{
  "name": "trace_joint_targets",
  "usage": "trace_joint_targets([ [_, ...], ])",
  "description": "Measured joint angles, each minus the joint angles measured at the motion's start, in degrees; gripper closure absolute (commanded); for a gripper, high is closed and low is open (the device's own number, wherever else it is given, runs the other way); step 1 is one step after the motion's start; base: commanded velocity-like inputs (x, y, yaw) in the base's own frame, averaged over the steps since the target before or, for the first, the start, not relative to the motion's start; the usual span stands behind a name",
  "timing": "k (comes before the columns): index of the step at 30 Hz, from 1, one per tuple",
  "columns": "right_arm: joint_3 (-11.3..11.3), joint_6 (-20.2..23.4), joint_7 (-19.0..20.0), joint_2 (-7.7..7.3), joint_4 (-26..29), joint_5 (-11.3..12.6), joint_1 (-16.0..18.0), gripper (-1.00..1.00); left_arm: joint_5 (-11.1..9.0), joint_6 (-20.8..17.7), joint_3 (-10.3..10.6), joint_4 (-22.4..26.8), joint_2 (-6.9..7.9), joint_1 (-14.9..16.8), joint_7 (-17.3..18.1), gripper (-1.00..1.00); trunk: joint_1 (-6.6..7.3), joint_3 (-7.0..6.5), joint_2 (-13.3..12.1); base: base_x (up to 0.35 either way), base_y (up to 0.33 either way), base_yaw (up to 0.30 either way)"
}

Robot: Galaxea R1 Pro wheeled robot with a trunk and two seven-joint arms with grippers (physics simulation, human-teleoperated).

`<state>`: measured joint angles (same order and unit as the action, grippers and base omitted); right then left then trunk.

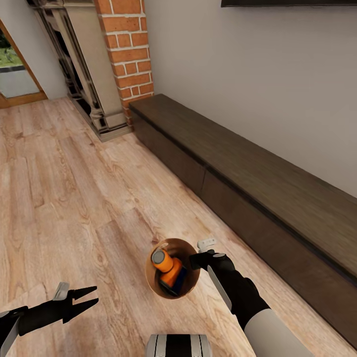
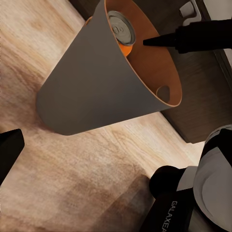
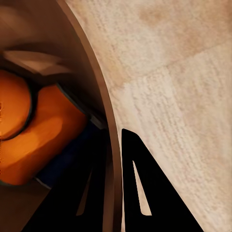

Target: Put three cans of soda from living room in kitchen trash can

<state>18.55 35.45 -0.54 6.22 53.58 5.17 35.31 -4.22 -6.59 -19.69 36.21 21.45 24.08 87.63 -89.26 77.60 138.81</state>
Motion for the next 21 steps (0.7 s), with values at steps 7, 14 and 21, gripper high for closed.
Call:
trace_joint_targets([
  [7,-0.01,0.0,0.01,0.0,0.01,0.01,0.01,1.0,0.0,-0.01,0.0,0.0,0.0,0.0,0.0,-1.0,0.0,0.0,0.02,0.0,0.0,0.0],
  [14,-0.02,0.0,-0.01,0.0,0.01,-0.09,0.01,1.0,0.0,0.04,0.0,0.04,0.0,0.0,0.07,-1.0,-0.88,0.72,1.62,0.0,0.0,0.0],
  [21,-0.01,0.0,0.01,0.0,0.01,-0.02,0.02,1.0,0.0,0.08,0.0,0.08,0.0,0.0,0.09,-1.0,-1.1,0.9,2.01,0.0,0.0,0.0],
])
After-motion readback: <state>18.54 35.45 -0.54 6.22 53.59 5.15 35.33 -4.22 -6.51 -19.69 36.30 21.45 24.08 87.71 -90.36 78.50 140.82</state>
